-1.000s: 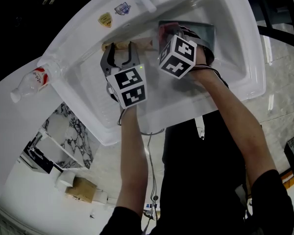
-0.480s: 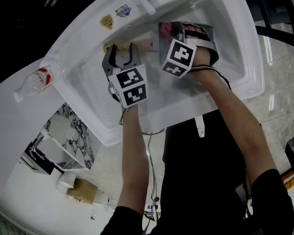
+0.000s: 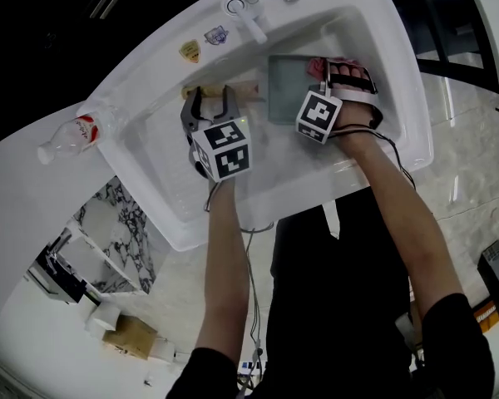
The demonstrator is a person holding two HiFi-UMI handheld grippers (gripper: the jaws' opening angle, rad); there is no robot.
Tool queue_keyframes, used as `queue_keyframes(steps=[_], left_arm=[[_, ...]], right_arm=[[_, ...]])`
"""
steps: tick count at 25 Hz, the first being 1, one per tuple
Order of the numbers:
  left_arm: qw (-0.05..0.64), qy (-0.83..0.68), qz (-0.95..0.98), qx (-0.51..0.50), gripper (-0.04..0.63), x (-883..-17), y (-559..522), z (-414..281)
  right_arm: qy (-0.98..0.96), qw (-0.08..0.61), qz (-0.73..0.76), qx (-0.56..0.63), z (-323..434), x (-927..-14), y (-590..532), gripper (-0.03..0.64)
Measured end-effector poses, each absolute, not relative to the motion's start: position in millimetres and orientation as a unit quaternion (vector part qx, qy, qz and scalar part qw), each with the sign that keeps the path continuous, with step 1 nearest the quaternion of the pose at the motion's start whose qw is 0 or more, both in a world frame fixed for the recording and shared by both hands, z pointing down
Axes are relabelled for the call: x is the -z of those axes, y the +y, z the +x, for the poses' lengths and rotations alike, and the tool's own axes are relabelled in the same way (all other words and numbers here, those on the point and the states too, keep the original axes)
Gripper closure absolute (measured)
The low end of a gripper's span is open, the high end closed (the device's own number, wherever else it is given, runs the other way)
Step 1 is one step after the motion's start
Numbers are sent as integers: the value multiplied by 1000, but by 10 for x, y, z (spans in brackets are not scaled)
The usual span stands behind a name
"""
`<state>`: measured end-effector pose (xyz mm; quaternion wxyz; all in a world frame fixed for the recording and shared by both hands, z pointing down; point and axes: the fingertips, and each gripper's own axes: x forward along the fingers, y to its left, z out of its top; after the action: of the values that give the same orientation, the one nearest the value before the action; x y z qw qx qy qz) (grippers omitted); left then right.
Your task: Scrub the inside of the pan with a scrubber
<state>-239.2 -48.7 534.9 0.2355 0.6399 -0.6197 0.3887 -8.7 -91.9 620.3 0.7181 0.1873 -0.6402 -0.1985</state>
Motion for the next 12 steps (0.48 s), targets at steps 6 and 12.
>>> queue_keyframes(steps=[6,12], left_arm=[[240,-621,636,-391,370,-5351,-481,-2398],[241,-620,635,-392,370,-5369,-481,-2381]], right_arm=[[-629,736,153,200,84,-6239,-839,581],[-638,749,89,154,103,-6271,-547,580]])
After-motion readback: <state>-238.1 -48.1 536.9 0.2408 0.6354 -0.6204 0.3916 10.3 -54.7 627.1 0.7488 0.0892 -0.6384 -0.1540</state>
